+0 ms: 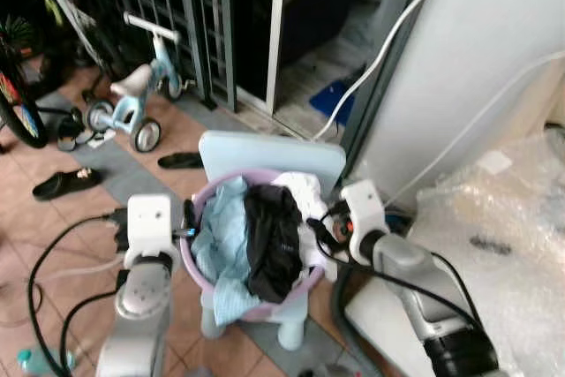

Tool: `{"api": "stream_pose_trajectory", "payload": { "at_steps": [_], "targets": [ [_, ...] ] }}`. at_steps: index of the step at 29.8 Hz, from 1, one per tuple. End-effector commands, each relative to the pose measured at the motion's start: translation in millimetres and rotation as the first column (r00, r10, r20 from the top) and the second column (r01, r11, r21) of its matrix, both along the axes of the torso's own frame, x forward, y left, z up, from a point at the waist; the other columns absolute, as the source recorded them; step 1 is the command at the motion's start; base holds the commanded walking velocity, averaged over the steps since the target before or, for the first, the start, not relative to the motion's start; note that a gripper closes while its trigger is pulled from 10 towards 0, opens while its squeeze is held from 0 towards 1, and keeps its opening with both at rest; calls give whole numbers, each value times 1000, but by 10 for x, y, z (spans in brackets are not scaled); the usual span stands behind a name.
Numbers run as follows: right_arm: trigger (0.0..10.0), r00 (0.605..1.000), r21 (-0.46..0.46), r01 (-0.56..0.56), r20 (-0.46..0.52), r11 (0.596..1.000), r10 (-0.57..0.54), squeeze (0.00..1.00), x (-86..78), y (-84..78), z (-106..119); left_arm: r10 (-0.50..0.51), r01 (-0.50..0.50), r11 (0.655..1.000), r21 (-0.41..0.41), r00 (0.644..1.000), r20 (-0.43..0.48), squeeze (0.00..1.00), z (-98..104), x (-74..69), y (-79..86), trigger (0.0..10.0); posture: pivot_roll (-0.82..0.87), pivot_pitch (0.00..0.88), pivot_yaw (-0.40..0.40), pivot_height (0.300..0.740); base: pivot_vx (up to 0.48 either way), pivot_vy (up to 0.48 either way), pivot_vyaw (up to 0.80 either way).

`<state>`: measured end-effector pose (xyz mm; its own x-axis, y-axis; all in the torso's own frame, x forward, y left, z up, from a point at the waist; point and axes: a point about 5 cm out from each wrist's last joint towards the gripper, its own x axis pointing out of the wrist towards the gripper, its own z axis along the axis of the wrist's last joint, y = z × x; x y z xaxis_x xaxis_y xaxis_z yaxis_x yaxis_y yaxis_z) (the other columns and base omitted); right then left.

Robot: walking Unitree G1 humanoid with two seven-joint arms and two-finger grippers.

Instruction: Clothes washing

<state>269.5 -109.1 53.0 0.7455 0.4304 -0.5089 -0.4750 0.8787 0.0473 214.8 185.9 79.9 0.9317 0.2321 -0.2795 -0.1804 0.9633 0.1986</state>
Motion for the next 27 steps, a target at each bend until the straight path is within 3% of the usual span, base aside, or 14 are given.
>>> {"api": "stream_pose_trajectory", "payload": {
  "at_steps": [1, 9, 14, 22, 24, 26, 27],
  "targets": [
    [10000, 1000, -11, -29, -3, 1000, 29, 0, 27, 56, -23, 16, -16, 1000, 24, 1000, -14, 0, 32, -47, 70, 10000, 109, 56, -68, 740, 0, 0, 0],
    [10000, 996, -10, -85, -23, 996, 85, 0, 43, 247, -118, 38, -32, 996, 81, 996, -75, 0, 48, -378, 140, 10000, 190, 146, -96, 740, 0, 0, 0],
    [10000, 996, 2, -80, -45, 997, 80, 0, 116, 363, -157, 24, -16, 995, 94, 996, -89, 0, 106, -498, 142, 10000, 202, 194, -106, 740, 0, 0, 0],
    [10000, 993, -24, -68, -102, 997, 65, 0, 190, 619, -296, -19, 26, 996, 90, 997, -76, 0, 241, -536, 34, 10000, 199, 253, -122, 740, 0, 0, 0],
    [10000, 992, -87, -10, -125, 996, -1, 0, 204, 649, -380, -28, 34, 996, 77, 997, -73, 0, 264, -546, -14, 10000, 200, 264, -134, 740, 0, 0, 0],
    [10000, 986, -84, 40, -156, 996, -53, 0, 188, 651, -429, -29, 34, 997, 73, 997, -71, 0, 270, -557, -35, 10000, 203, 265, -140, 740, 0, 0, 0],
    [0, 979, -71, 68, -187, 995, -80, 0, 167, 666, -465, -25, 30, 997, 69, 997, -75, 0, 269, -575, -43, 10000, 204, 266, -145, 740, 0, 0, 0]
  ]
}}
